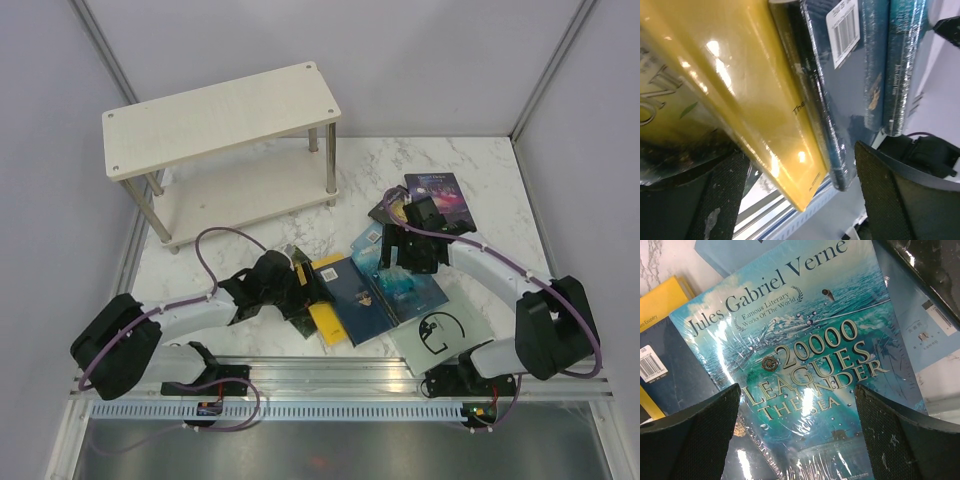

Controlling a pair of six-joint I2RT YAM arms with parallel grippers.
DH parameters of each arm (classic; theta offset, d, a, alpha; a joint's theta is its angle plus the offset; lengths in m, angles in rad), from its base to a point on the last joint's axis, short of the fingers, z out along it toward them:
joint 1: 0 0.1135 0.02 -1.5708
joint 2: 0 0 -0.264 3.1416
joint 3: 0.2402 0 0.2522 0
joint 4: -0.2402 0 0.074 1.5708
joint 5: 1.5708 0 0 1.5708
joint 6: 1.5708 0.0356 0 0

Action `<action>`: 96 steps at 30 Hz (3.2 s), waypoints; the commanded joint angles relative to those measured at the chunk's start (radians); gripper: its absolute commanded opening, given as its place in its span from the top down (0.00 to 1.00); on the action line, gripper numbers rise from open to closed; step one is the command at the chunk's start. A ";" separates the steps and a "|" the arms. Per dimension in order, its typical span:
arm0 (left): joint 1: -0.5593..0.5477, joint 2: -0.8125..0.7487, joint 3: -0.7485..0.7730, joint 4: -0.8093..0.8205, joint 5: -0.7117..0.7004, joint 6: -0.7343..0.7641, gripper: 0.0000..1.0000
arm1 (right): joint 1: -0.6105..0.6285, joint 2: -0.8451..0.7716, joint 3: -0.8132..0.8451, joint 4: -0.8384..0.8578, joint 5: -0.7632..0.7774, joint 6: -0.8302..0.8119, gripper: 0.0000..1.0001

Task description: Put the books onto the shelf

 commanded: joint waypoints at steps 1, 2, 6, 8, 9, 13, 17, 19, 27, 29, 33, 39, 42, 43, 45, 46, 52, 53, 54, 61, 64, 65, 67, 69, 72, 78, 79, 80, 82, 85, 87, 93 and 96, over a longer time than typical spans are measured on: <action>-0.006 0.067 -0.064 0.170 0.000 -0.071 0.15 | 0.000 0.057 -0.095 0.043 -0.088 0.002 0.02; -0.004 0.079 -0.071 0.195 0.006 -0.080 0.21 | -0.003 0.056 -0.105 0.049 -0.097 0.002 0.03; -0.004 0.119 -0.111 0.302 0.024 -0.117 0.52 | -0.004 0.051 -0.140 0.057 -0.117 -0.003 0.04; -0.004 0.125 -0.111 0.307 0.027 -0.121 0.88 | -0.008 0.046 -0.149 0.057 -0.123 -0.006 0.04; -0.006 0.119 -0.111 0.301 0.026 -0.123 0.96 | -0.008 0.043 -0.155 0.057 -0.124 -0.009 0.04; -0.006 0.049 -0.090 0.206 0.006 -0.095 0.98 | -0.009 0.030 -0.171 0.057 -0.134 -0.010 0.04; -0.006 -0.078 -0.087 0.114 -0.031 -0.071 0.98 | -0.011 0.017 -0.180 0.069 -0.155 0.002 0.04; -0.004 -0.112 -0.081 0.054 -0.043 -0.062 0.98 | -0.011 0.011 -0.183 0.075 -0.166 0.009 0.04; -0.003 -0.318 0.092 -0.364 -0.158 0.079 0.98 | -0.009 -0.029 -0.111 0.081 -0.262 0.043 0.04; 0.002 -0.379 0.136 -0.468 -0.192 0.107 0.98 | -0.009 -0.041 -0.091 0.087 -0.320 0.049 0.03; 0.017 -0.401 0.308 -0.605 -0.224 0.199 0.98 | -0.004 -0.056 -0.039 0.127 -0.434 0.089 0.02; 0.127 -0.387 0.577 -0.724 -0.192 0.306 0.98 | 0.017 -0.070 0.052 0.170 -0.514 0.155 0.02; 0.210 -0.347 0.729 -0.760 -0.110 0.372 0.98 | 0.022 -0.076 0.087 0.176 -0.525 0.180 0.02; 0.274 -0.332 0.769 -0.770 -0.050 0.391 0.98 | 0.022 -0.082 0.095 0.180 -0.532 0.187 0.02; 0.369 -0.274 0.905 -0.808 0.004 0.438 0.98 | 0.022 -0.092 0.109 0.186 -0.537 0.207 0.02; 0.399 -0.249 0.954 -0.820 0.050 0.452 0.98 | 0.022 -0.102 0.115 0.187 -0.543 0.212 0.02; 0.591 -0.045 1.361 -0.905 0.157 0.549 0.98 | 0.020 -0.144 0.129 0.187 -0.548 0.226 0.02; 0.614 -0.021 1.443 -0.903 0.171 0.549 0.98 | 0.022 -0.150 0.122 0.187 -0.548 0.226 0.02; 0.656 0.002 1.484 -0.905 0.185 0.547 0.98 | 0.022 -0.151 0.118 0.187 -0.548 0.224 0.02; 0.916 0.162 1.691 -0.916 0.289 0.503 0.98 | 0.022 -0.181 0.067 0.187 -0.542 0.221 0.02; 1.014 0.217 1.700 -0.917 0.351 0.468 0.98 | 0.022 -0.176 0.063 0.186 -0.540 0.221 0.02; 1.031 0.233 1.700 -0.917 0.355 0.477 0.98 | 0.022 -0.174 0.064 0.186 -0.540 0.218 0.02; 1.069 0.245 1.703 -0.935 0.328 0.491 0.98 | 0.022 -0.171 0.067 0.184 -0.540 0.212 0.02; 1.094 0.283 1.735 -0.995 0.300 0.524 0.98 | 0.023 -0.164 0.064 0.184 -0.537 0.204 0.02; 1.122 0.387 1.849 -1.081 0.257 0.570 0.97 | 0.020 -0.151 0.050 0.184 -0.537 0.198 0.02; 1.189 0.503 1.963 -1.236 0.270 0.627 0.93 | 0.022 -0.132 0.029 0.183 -0.543 0.177 0.02; 1.203 0.501 1.955 -1.241 0.253 0.630 0.93 | 0.022 -0.130 0.024 0.183 -0.542 0.171 0.02; 1.214 0.501 1.944 -1.247 0.247 0.630 0.92 | 0.022 -0.127 0.018 0.183 -0.542 0.171 0.02; 1.249 0.507 1.944 -1.250 0.245 0.627 0.92 | 0.020 -0.118 0.010 0.184 -0.540 0.163 0.02; 1.274 0.529 1.955 -1.248 0.245 0.626 0.91 | 0.020 -0.104 0.003 0.183 -0.543 0.155 0.02; 1.284 0.555 1.972 -1.245 0.245 0.626 0.90 | 0.020 -0.099 0.001 0.181 -0.545 0.148 0.02; 1.292 0.599 1.983 -1.253 0.230 0.635 0.59 | 0.022 -0.096 -0.008 0.172 -0.548 0.128 0.02; 1.298 0.605 1.995 -1.256 0.194 0.633 0.36 | 0.022 -0.102 -0.019 0.164 -0.548 0.120 0.02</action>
